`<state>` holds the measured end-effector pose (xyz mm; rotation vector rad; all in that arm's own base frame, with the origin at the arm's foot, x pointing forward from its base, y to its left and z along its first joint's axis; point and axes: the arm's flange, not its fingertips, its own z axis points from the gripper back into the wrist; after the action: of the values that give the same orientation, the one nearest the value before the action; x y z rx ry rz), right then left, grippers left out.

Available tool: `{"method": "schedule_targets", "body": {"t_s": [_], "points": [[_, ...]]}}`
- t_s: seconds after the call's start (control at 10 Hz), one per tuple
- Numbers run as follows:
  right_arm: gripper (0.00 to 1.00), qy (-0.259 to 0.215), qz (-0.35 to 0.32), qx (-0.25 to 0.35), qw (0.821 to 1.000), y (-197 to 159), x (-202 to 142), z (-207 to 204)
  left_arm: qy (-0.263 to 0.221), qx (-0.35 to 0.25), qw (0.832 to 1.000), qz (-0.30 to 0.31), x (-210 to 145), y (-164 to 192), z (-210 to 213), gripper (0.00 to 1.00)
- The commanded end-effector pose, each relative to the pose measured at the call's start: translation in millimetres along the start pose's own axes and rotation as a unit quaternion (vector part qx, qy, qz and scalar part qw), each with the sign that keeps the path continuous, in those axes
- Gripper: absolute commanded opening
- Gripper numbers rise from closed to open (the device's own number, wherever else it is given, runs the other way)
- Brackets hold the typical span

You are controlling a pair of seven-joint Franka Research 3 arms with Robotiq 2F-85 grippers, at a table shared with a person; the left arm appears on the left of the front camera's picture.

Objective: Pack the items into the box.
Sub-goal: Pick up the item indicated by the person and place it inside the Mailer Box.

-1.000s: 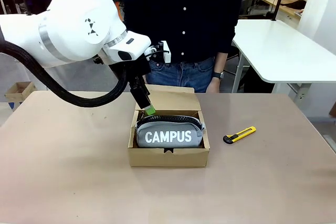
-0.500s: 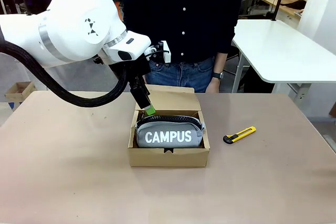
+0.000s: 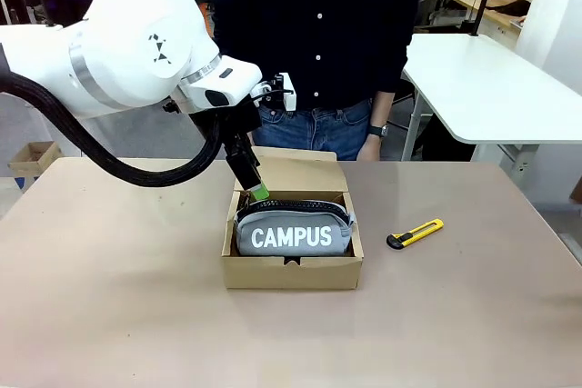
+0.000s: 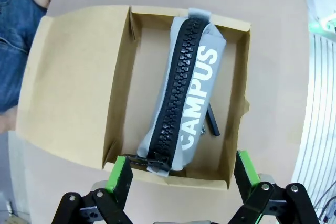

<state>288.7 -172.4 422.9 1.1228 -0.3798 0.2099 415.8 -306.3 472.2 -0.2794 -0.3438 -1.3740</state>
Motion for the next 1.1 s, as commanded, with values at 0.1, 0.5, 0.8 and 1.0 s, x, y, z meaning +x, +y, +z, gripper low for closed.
{"method": "schedule_targets", "body": {"t_s": [0.1,0.5,0.8,1.0], "points": [[1.00,-0.001,0.014,0.001,1.000,-0.5,-1.2,1.0,-0.001,-0.078,0.996,-0.032,-21.8,8.5,31.3,1.00],[1.00,-0.001,0.014,0.001,1.000,-0.5,-1.2,1.0,-0.204,-0.120,0.950,0.203,-186.2,28.4,124.0,1.00],[1.00,-0.001,0.014,0.001,1.000,-0.5,-1.2,1.0,-0.354,-0.070,0.816,0.452,-312.7,19.1,141.5,1.00],[1.00,-0.001,0.014,0.001,1.000,-0.5,-1.2,1.0,-0.371,-0.112,0.750,0.535,-367.4,28.0,114.2,1.00]]}}
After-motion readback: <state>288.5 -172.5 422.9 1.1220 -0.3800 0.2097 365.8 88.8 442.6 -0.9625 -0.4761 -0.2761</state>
